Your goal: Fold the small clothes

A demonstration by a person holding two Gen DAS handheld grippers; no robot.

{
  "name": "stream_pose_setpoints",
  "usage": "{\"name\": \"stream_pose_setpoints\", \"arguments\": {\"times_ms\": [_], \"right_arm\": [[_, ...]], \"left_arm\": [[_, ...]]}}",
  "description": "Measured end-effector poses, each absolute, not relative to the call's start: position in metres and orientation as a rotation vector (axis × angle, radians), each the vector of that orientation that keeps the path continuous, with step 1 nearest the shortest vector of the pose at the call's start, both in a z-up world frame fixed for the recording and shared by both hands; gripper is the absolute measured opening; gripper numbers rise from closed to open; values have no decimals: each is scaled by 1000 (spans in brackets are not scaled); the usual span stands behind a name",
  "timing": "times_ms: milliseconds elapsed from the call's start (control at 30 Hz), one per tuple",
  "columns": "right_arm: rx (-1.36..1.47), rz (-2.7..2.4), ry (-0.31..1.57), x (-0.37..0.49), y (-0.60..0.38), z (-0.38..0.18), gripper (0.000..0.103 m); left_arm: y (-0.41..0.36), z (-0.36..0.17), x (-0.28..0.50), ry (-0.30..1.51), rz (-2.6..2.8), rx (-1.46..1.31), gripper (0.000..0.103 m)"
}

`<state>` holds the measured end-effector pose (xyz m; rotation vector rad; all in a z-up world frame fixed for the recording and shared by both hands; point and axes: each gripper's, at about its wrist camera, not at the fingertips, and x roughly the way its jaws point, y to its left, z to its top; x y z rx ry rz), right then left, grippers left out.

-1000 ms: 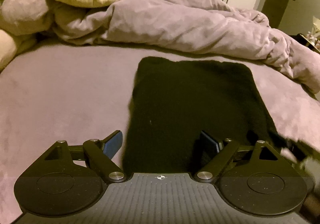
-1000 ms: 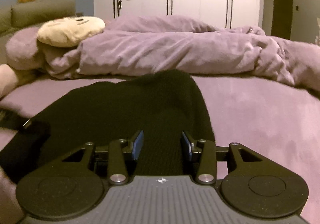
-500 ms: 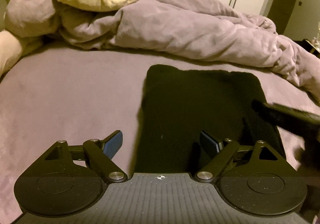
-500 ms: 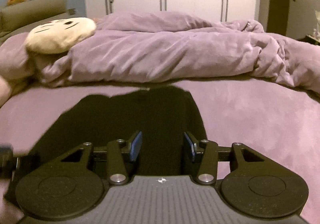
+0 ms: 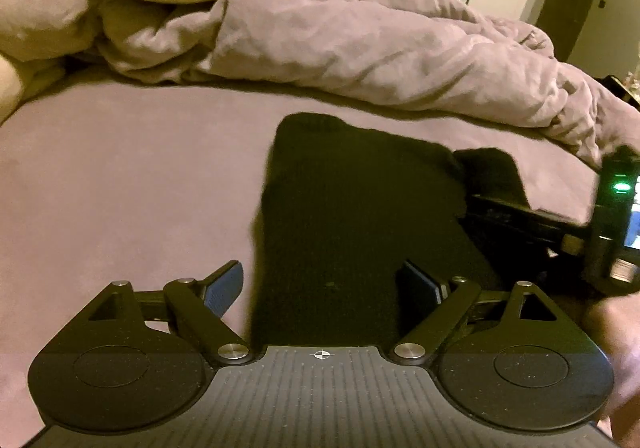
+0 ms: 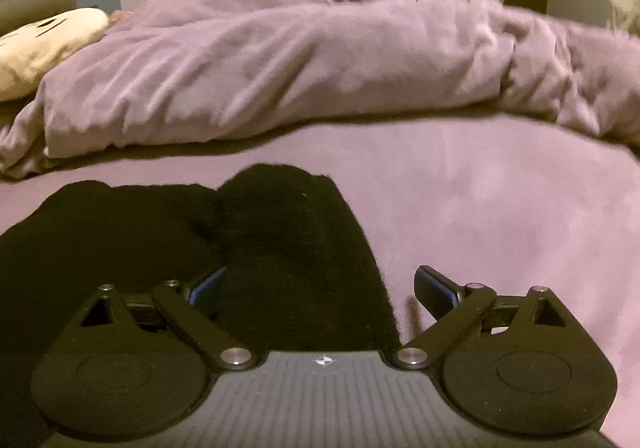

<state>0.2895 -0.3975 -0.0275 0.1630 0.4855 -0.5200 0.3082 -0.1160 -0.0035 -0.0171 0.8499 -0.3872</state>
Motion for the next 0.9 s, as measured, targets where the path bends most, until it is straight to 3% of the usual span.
{"name": "stream_pose_setpoints", "arguments": {"times_ms": [133,267,333,433,900], "right_arm": [[180,-534,309,217,-357,-6,91],[98,-504,285,146,-309,-22,72],[66,-488,327,127,-297,-38,35],[39,-475,357,119,-294,-44,24],[-149,-489,545,155,-300,-58,21]], "left_arm": [[-106,5,296,835,-372,-16,91],[-97,10,275,841,-381,-48,91],[-96,10,265,854,-403,-53,91],[-98,8,254,883,-401,-54,91],[-102,22,232,882,-389,-12,92]]}}
